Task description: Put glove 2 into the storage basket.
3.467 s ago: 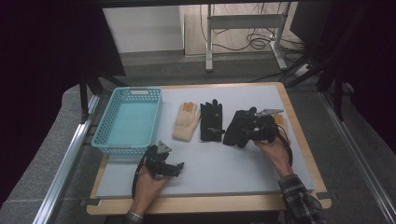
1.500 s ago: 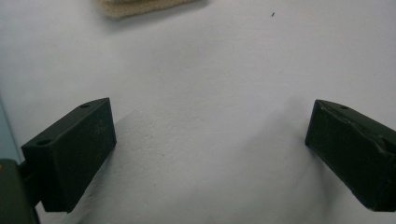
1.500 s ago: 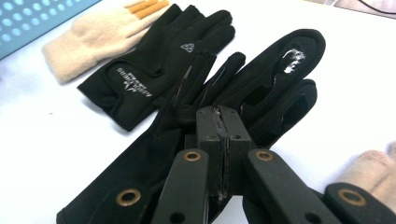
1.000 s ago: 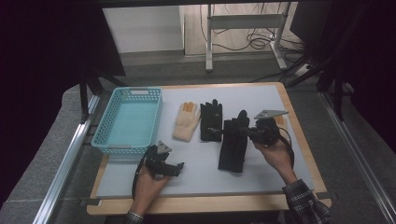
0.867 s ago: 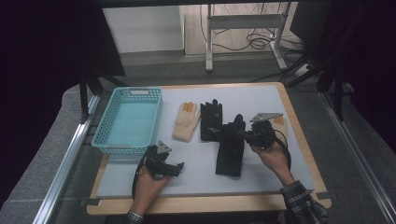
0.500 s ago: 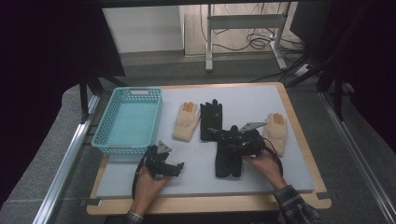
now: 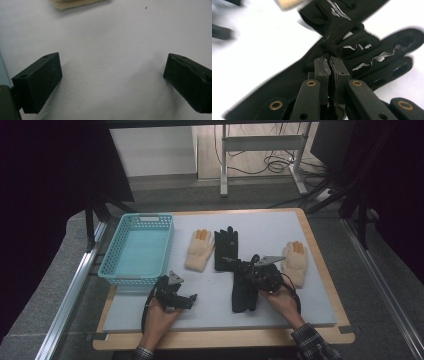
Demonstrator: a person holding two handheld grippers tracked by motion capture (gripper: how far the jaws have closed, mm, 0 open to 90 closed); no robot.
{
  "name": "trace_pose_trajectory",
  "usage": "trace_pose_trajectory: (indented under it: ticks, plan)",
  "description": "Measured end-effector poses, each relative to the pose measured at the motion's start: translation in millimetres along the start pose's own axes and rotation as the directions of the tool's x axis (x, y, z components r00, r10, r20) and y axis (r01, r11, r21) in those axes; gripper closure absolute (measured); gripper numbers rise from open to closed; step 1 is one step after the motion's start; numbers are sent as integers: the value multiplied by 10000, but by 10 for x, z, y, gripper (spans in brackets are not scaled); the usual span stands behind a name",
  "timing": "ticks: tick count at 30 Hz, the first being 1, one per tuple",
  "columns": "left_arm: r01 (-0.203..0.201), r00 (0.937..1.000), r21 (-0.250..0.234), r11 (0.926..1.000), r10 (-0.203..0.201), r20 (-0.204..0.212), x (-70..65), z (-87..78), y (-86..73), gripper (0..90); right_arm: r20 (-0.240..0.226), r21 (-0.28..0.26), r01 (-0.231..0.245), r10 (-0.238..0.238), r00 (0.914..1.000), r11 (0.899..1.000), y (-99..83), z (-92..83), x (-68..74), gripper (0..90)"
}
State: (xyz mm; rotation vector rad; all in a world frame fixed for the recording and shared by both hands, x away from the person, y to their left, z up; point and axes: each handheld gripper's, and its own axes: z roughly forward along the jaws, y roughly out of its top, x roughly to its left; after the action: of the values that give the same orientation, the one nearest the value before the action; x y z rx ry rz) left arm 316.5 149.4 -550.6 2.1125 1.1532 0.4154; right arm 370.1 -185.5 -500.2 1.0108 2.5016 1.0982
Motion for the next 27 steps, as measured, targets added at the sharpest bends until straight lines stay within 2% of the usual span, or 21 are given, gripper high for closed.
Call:
trace_pose_trajectory:
  ticks: [5, 8, 11, 14, 17, 20, 23, 27]
  plan:
    - [31, 10000, -38, 10000, -31, -10, -3, 2, -1, 23, -663, -154, 244, -253, 9975, 9996, 17, -172, 257, 836]
    - [-4, 10000, -6, 10000, 4, -5, -1, 0, 0, 23, -1002, -99, 133, -143, 9949, 9999, -36, -126, 396, 831]
    - [-3, 10000, -9, 10000, 3, -7, -1, -1, -1, 24, -1034, 21, 226, -222, 9944, 9997, -107, -23, 454, 773]
    - [-3, 10000, -7, 10000, 3, -4, -1, -1, -1, 23, -1118, -128, 183, -196, 9935, 9998, -98, -10, 393, 630]
    - [32, 10000, -35, 10000, -32, -6, -3, 1, -1, 24, -615, -369, 167, -189, 9979, 9992, -15, -57, 267, 555]
    - [0, 10000, -6, 10000, 0, -2, -1, -1, -1, 24, -468, -466, 62, -84, 9989, 9989, 65, -34, 121, 487]
    - [0, 10000, -5, 10000, 0, -3, -1, -1, -1, 23, -337, -571, -42, 23, 9994, 9984, 157, 50, -38, 452]
    - [-1, 10000, -4, 10000, 1, -2, 0, -1, -1, 24, -291, -622, -259, 241, 9993, 9977, 320, 211, -211, 463]
